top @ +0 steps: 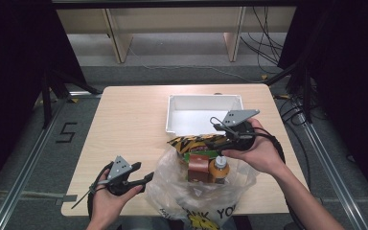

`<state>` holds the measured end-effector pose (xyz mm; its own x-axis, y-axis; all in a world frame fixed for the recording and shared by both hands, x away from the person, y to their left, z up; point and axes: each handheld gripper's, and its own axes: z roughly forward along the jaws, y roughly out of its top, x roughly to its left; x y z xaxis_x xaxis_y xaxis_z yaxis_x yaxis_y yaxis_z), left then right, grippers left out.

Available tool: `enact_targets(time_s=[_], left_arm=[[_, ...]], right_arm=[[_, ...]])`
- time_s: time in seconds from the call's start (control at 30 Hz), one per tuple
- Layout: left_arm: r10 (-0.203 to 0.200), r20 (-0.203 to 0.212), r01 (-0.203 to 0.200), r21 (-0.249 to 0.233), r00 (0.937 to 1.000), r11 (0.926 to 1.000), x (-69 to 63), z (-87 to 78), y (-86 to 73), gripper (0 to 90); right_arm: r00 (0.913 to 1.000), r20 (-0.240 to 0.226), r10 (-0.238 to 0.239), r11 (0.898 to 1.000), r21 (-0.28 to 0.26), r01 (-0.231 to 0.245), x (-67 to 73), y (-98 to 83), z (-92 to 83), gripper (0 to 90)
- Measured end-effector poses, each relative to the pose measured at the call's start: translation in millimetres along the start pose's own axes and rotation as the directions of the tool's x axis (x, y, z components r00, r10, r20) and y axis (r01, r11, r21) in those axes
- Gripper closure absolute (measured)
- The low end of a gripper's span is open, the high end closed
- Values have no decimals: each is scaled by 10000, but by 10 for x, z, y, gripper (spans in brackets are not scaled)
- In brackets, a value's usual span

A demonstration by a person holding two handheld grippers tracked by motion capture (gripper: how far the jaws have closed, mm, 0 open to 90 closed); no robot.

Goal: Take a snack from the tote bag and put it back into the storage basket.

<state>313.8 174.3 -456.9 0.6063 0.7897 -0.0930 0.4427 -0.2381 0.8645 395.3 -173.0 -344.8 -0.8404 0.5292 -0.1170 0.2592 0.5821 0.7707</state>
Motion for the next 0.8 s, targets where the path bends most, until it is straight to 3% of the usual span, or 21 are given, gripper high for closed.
enact_targets(time_s=[0.03, 0.13, 0.47, 0.63, 0.8], left_arm=[[-4, 10, 4, 2, 10000, 10000, 1, 1, -2, 389], [-56, -5, 56, 60, 10000, 10000, 7, -3, 0, 389], [-138, -41, 138, 63, 9999, 9999, 1, 4, -6, 390], [-32, 14, 32, 107, 10000, 9999, 3, 7, -9, 390], [-17, 44, 17, 103, 10000, 9999, 9, 13, -12, 390]], right_arm=[[9998, -82, -184, 9998, 101, 184, -16, -1, 7, 366], [9999, -128, 11, 9997, 231, -8, 3, -16, 59, 384], [9999, -48, -141, 9994, 312, 143, -3, -33, 91, 445], [9983, -99, -580, 9979, 274, 583, -26, -42, 96, 498], [9990, 9, -441, 9984, 346, 440, -27, -58, 101, 542]])
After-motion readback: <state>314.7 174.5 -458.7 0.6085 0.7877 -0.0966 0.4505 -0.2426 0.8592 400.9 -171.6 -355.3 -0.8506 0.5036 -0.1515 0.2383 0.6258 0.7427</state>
